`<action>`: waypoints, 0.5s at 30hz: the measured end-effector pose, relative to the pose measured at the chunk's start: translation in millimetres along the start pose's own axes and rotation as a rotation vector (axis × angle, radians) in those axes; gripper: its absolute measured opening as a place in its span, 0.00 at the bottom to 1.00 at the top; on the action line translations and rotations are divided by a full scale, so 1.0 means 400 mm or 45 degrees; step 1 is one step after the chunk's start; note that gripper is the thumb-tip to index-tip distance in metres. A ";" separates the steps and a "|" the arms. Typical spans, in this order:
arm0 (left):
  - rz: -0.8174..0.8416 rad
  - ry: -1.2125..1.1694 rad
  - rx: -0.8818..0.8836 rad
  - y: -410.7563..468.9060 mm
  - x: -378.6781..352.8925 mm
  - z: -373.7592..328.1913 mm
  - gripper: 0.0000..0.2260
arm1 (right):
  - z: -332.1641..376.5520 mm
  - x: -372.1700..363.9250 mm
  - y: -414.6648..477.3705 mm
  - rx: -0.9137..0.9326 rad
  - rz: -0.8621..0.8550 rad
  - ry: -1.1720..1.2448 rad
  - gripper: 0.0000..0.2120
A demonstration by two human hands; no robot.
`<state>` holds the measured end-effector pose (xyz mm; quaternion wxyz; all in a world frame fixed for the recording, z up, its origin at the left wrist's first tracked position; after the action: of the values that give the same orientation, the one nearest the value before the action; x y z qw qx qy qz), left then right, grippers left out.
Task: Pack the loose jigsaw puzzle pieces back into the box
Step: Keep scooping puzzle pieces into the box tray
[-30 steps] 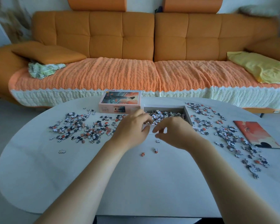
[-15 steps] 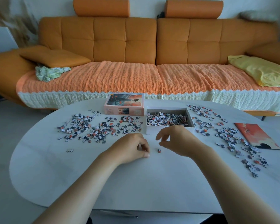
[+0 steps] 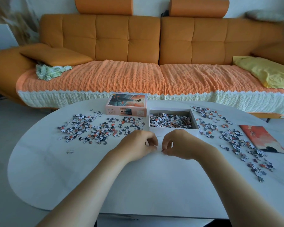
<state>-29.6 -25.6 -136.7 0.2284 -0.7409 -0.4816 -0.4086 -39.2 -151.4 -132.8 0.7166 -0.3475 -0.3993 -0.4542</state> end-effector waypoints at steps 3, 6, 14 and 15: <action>-0.237 -0.084 -0.021 0.025 0.047 -0.014 0.02 | -0.028 0.086 0.010 -0.024 -0.380 0.105 0.05; -0.445 -0.139 -0.044 0.058 0.081 -0.025 0.02 | -0.066 0.166 0.002 -0.169 -0.722 0.060 0.01; -0.623 0.167 -0.101 0.151 0.065 -0.024 0.06 | -0.072 0.118 0.072 -0.035 -0.686 -0.307 0.11; -0.601 0.197 -0.091 0.156 0.053 -0.012 0.08 | -0.059 0.111 0.073 0.040 -0.685 -0.284 0.11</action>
<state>29.2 -44.8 -113.0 0.1366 -0.5819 -0.6075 -0.5231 6.0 -178.2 -107.6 0.5274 -0.2657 -0.5606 -0.5805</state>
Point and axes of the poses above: each hand's wrist, its own y-axis towards the middle knuckle, its own x-axis out of the back of the hand, z = x × y, the point moved 9 cm from there along y, towards the middle knuckle, and after that the axes turned 2 degrees about x, right-handed, at the moved point
